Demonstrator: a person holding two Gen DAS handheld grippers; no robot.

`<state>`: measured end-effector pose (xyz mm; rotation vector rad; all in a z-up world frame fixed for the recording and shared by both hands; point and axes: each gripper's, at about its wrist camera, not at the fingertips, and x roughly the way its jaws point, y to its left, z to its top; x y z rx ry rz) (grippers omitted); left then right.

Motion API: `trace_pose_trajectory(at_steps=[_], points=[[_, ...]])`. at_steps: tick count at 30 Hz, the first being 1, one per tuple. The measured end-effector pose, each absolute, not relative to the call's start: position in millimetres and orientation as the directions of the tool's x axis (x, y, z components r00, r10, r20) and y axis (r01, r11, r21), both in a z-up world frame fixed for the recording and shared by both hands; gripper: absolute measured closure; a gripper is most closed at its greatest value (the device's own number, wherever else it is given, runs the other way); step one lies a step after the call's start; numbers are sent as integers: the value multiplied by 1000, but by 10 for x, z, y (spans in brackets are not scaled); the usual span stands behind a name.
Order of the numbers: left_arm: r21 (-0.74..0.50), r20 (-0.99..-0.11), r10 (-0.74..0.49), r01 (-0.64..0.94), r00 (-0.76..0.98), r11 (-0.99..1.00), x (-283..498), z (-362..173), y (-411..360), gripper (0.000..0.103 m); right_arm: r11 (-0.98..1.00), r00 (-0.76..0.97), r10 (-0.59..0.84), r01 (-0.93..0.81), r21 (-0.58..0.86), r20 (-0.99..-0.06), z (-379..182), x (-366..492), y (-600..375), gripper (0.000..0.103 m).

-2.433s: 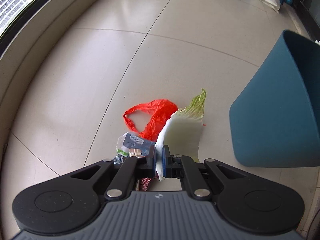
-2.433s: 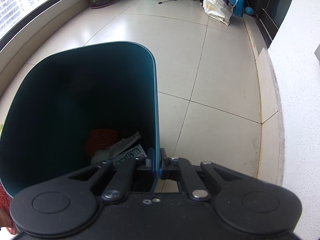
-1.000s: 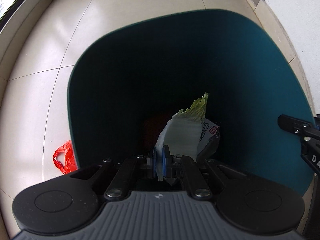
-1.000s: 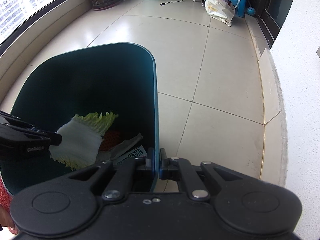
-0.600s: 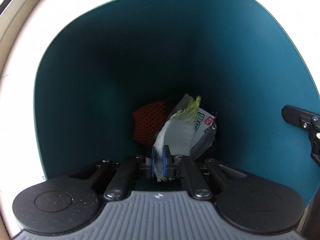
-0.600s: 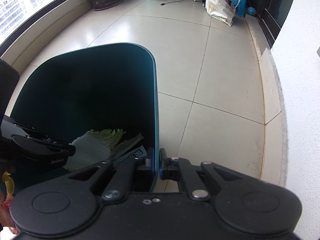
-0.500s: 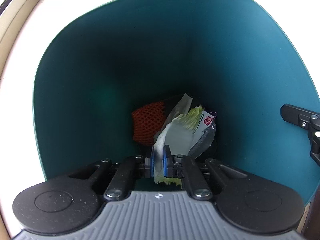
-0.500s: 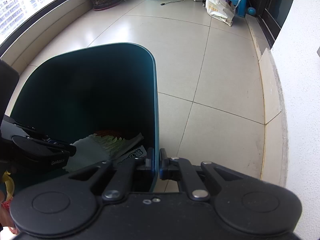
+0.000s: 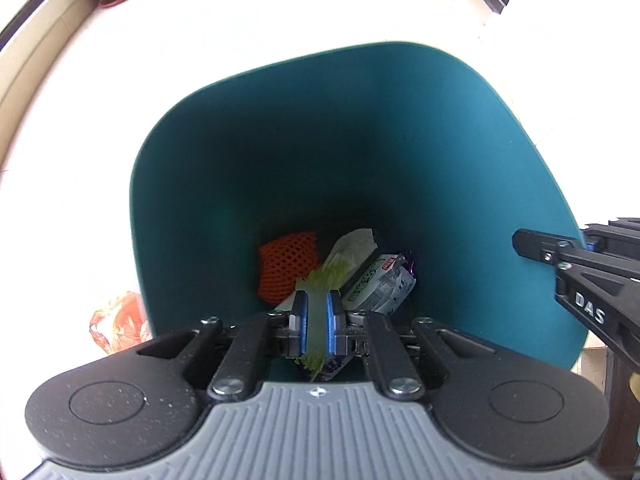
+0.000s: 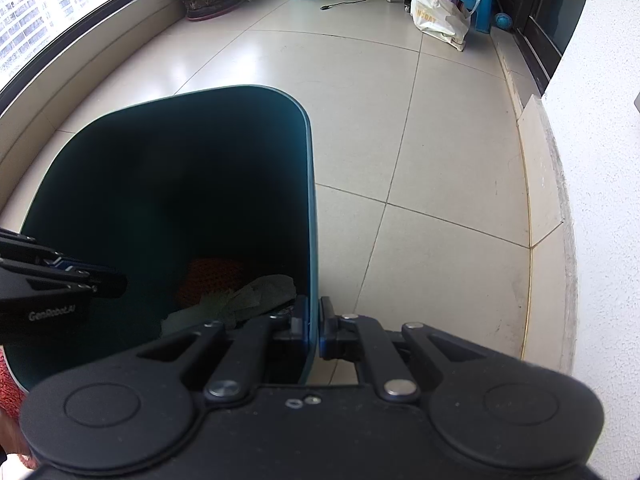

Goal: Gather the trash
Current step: 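Lift the cabbage leaf into the teal bin and open the left gripper, then lower the left gripper to the plastic snack packet and grasp it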

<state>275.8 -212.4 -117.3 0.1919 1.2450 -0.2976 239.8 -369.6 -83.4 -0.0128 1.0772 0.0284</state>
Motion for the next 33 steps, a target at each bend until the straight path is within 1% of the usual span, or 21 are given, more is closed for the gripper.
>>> trace_pose_trajectory(at_steps=[5, 14, 19, 24, 31, 33], points=[[12, -933, -108, 330, 343, 944, 2648, -964, -2009, 95, 1000, 473, 17, -29, 4, -881, -835, 2399, -3701, 99], [-27, -894, -158, 301, 419, 953, 2436, -550, -1629, 95, 1000, 472, 16, -29, 2, -882, -831, 2403, -3710, 98], [-16, -876, -148, 281, 459, 960, 2314, -384, -1355, 95, 1000, 470, 13, -29, -1, -883, -836, 2402, -3697, 97], [-37, -881, -145, 240, 450, 970, 2261, -407, -1069, 95, 1000, 469, 3, -28, -12, -883, -843, 2402, -3672, 97], [-24, -880, -111, 189, 463, 982, 2239, -437, -664, 94, 999, 467, -3, -29, -19, -884, -868, 2403, -3644, 96], [-22, -879, -96, 162, 467, 987, 2284, -463, -514, 89, 999, 466, -5, -29, -21, -885, -872, 2405, -3635, 96]])
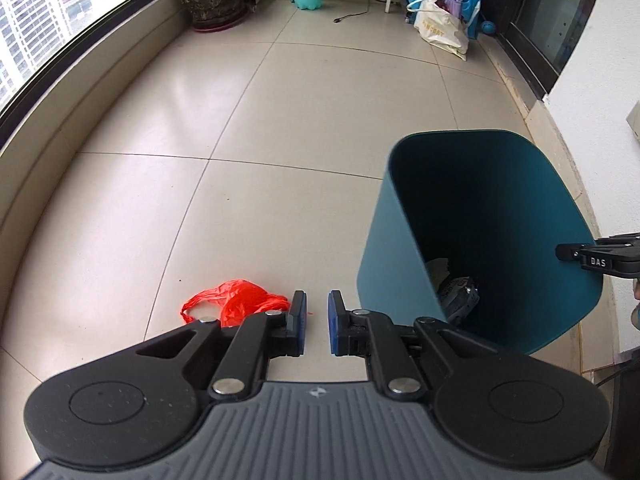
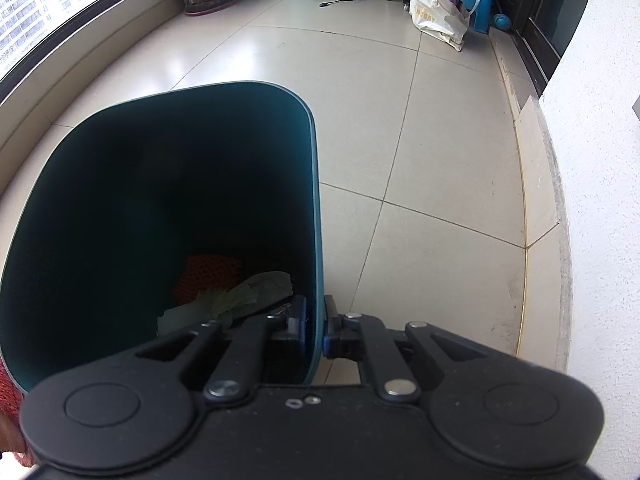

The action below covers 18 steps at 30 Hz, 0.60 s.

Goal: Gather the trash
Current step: 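Lower the left gripper to the plastic snack packet and grasp it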

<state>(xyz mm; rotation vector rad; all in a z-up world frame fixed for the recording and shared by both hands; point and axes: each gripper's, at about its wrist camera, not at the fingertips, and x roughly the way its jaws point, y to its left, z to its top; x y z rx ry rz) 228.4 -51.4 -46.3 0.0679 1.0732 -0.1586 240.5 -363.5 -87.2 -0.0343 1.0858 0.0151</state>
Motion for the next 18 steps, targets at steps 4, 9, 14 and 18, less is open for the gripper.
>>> trace_pose_trajectory(at_steps=[4, 9, 14, 18], points=[[-21, -875, -66, 99, 479, 995, 2354, -558, -194, 46, 999, 466, -3, -27, -17, -885, -873, 2407, -3634, 96], [-3, -882, -15, 27, 470, 1000, 2476, -853, 151, 27, 999, 464, -6, -30, -23, -886, -878, 2413, -3625, 96], [-5, -912, 23, -68, 409, 998, 2645, -1311, 528, 27, 999, 463, -9, -34, -27, -887, -881, 2412, -3616, 95], [-9, -948, 42, -160, 316, 987, 2707, -1717, 846, 27, 999, 462, -9, -38, -30, -887, -873, 2409, -3611, 95]])
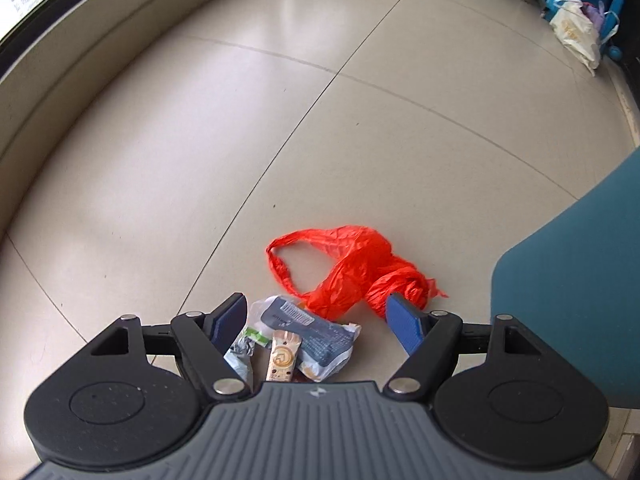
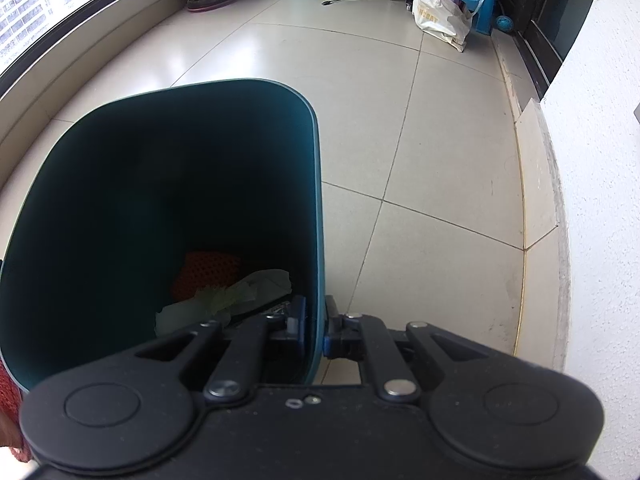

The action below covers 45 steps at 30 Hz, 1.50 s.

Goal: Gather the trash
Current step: 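Lower the left gripper to the plastic snack packet and grasp it, then carry the snack packet into the teal bin and open the left gripper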

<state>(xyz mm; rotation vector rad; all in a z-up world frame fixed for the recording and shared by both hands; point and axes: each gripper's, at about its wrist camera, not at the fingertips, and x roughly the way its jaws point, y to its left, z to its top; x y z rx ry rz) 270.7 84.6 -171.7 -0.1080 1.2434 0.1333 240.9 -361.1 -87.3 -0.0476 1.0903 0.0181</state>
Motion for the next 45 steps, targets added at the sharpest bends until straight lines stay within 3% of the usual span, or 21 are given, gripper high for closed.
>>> trace_pose_trajectory(at_steps=[6, 16, 22, 24, 26, 27, 34, 45], points=[[-36, -978, 15, -237, 209, 971, 2785, -2219, 1028, 27, 998, 464, -13, -44, -38, -886, -862, 2406, -3600, 94], [60, -991, 94, -317, 91, 947, 3032, -2917, 883, 27, 997, 466, -24, -49, -52, -885, -875, 2406, -3546, 94], [56, -997, 75, -389, 33, 920, 3038, -3181, 1043, 28, 995, 468, -36, -65, -76, -883, -893, 2389, -3490, 93], [38, -998, 56, -400, 35, 916, 3028, -3191, 1086, 36, 995, 466, -37, -66, -77, -884, -897, 2389, -3479, 93], [37, -999, 50, -405, 22, 914, 3025, -3192, 1130, 61, 995, 466, -38, -68, -78, -884, -902, 2382, -3472, 93], [38, -999, 50, -407, 18, 913, 3023, -3184, 1150, 66, 995, 464, -38, -67, -78, -885, -906, 2380, -3471, 93], [23, -997, 52, -388, 65, 921, 2953, -2964, 1235, 94, 995, 468, -41, -65, -80, -883, -904, 2383, -3457, 92], [33, -986, 74, -251, 152, 967, 2849, -2227, 996, 97, 994, 470, -49, -61, -87, -881, -930, 2375, -3445, 93]])
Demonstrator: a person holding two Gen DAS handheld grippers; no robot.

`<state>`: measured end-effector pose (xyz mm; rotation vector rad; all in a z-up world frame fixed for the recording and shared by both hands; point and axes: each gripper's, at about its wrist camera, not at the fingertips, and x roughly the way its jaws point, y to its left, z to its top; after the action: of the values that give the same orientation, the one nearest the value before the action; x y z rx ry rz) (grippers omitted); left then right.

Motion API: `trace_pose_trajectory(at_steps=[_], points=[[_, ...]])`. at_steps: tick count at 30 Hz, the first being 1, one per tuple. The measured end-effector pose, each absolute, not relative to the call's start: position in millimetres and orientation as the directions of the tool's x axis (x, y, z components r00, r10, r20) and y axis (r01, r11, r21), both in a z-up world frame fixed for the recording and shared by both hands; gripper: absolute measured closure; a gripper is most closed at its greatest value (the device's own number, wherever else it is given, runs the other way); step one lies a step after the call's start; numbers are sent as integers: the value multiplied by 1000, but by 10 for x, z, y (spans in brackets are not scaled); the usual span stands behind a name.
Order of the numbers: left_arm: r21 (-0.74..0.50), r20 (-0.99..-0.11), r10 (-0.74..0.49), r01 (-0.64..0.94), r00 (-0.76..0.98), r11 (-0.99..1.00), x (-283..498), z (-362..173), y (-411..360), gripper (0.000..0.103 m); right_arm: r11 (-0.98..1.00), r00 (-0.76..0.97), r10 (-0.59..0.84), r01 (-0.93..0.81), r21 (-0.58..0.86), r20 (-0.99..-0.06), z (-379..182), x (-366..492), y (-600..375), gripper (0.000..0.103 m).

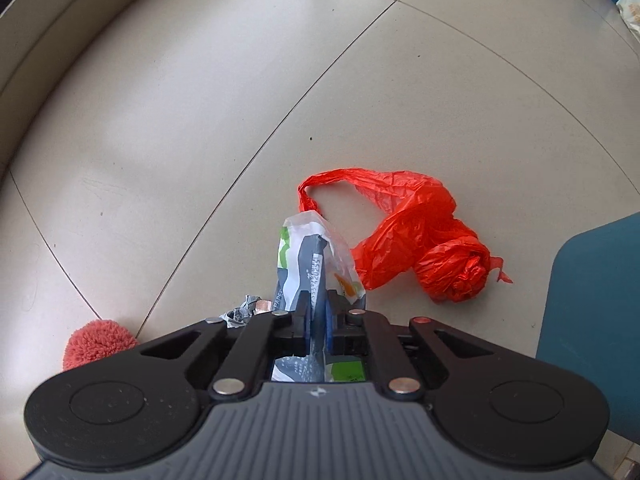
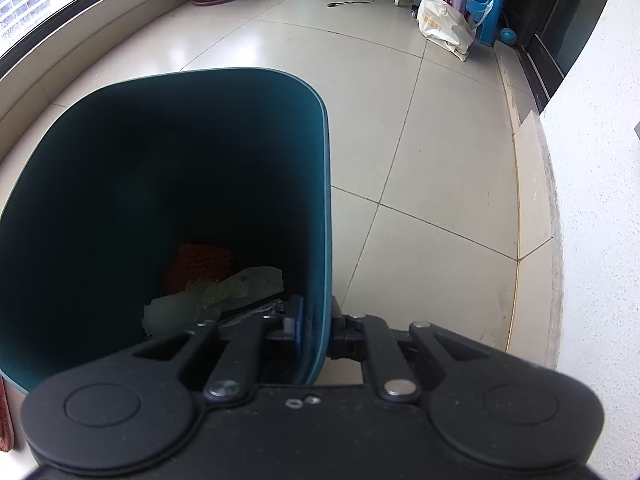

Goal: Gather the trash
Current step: 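Carry the snack packet into the teal bin and open the left gripper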

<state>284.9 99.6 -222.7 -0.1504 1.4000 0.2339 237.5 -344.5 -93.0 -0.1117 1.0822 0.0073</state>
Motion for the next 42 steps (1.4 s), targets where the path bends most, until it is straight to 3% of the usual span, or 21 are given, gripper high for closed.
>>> trace_pose_trajectory(at_steps=[11, 23, 30, 42], points=[[8, -941, 27, -57, 338, 998, 2653, -1006, 351, 97, 997, 462, -34, -50, -65, -886, -932, 2411, -3517, 93], [14, -879, -50, 131, 474, 991, 2415, -206, -546, 97, 997, 461, -31, -53, -62, -887, -947, 2422, -3549, 94], [1, -865, -113, 227, 490, 974, 2435, -92, -1006, 97, 997, 459, -24, -52, -54, -888, -937, 2422, -3587, 96], [30, -883, -129, 329, 451, 944, 2558, -370, -1664, 97, 996, 465, -8, -80, -51, -885, -960, 2390, -3624, 99]])
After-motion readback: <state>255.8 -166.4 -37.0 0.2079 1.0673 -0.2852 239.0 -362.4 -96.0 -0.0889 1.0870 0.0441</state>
